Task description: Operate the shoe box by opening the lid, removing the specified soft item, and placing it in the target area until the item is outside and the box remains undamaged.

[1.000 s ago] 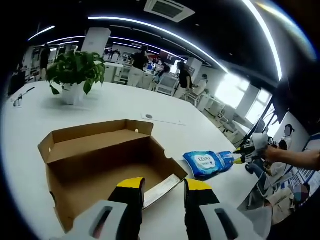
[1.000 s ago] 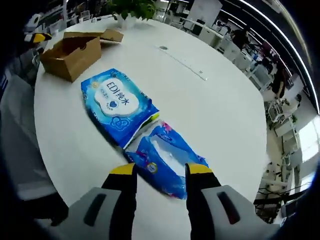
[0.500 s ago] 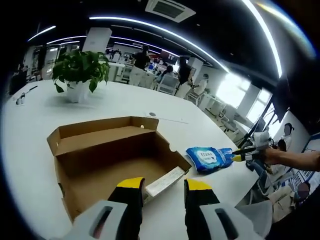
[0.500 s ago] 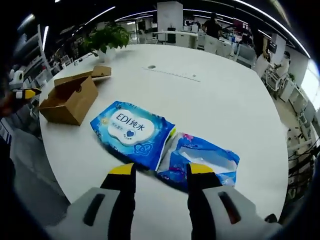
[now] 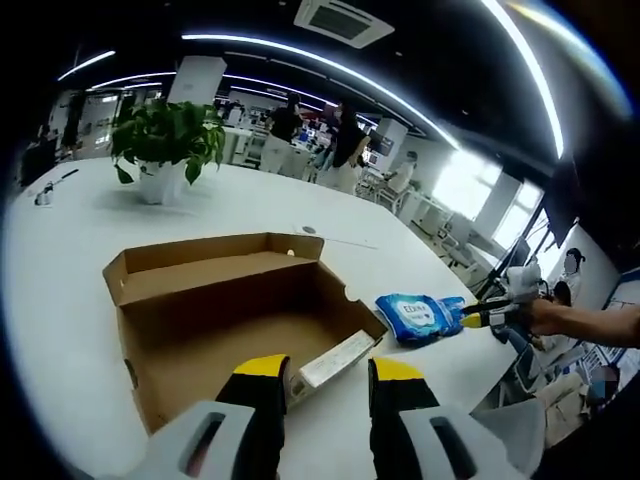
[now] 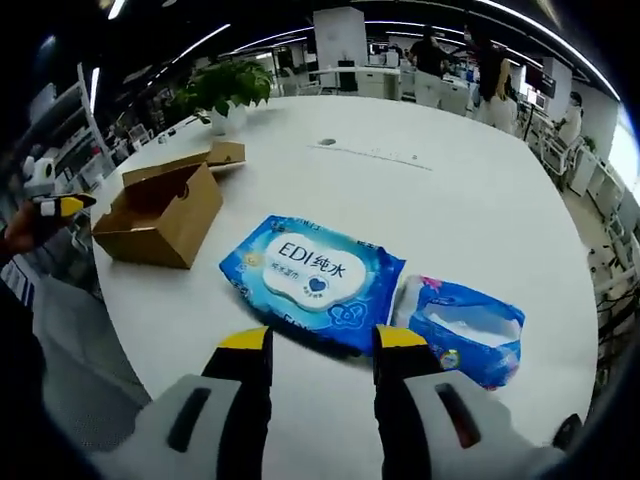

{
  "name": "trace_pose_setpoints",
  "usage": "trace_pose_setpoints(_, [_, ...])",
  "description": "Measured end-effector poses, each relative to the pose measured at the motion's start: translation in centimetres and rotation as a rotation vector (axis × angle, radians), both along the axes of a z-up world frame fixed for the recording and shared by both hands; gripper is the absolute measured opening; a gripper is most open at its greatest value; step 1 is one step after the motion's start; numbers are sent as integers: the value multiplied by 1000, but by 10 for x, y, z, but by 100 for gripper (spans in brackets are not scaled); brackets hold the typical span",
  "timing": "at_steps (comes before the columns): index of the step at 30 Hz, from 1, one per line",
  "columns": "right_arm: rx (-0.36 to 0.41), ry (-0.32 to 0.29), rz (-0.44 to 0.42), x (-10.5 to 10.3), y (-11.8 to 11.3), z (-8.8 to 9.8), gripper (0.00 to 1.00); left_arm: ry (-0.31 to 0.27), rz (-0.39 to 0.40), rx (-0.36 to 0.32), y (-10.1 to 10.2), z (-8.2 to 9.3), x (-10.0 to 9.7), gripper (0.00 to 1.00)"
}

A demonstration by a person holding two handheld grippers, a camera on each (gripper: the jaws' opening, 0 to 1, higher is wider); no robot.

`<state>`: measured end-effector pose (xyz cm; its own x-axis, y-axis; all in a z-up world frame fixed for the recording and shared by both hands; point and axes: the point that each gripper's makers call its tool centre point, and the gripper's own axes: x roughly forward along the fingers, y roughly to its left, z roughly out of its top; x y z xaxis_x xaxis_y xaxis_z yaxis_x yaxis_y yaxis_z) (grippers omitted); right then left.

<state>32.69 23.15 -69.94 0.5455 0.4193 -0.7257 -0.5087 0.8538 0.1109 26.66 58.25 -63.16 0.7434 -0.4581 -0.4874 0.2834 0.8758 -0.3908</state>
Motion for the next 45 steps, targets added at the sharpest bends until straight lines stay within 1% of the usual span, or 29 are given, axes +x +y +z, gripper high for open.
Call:
trace_pose_setpoints(8, [16, 13, 25, -15, 27, -2, 37, -7, -14, -17, -7, -1, 4, 31])
trace_pose_setpoints(10, [19, 19, 33, -20, 34, -3, 37, -10, -21, -11, -7, -3, 4, 31])
trace_pose_setpoints(13, [20, 29, 49, -29, 43, -6, 37, -12, -24, -23, -6, -5, 4, 31])
trace_pose_setpoints(22, [28, 48, 66, -42, 62, -13, 38, -11, -37, -19, -4, -13, 1, 32])
trace_pose_setpoints(26, [23, 53, 72, -42, 63, -19, 38, -13, -43, -18, -4, -16, -1, 32])
trace_pose_setpoints(29, [33, 55, 76, -42, 68, -20, 38, -9, -46, -16, -4, -21, -4, 32])
trace_pose_setpoints(35, [22, 66, 100, -45, 75, -21, 37, -6, -48, -15, -5, -29, -8, 32])
trace_pose_setpoints(40, [16, 66, 122, -45, 86, -15, 37, -24, -74, 28, -11, -33, -10, 32])
trace_pose_setpoints(45, [14, 61, 169, -37, 102, -7, 37, -29, -103, 28, -24, -37, -13, 33])
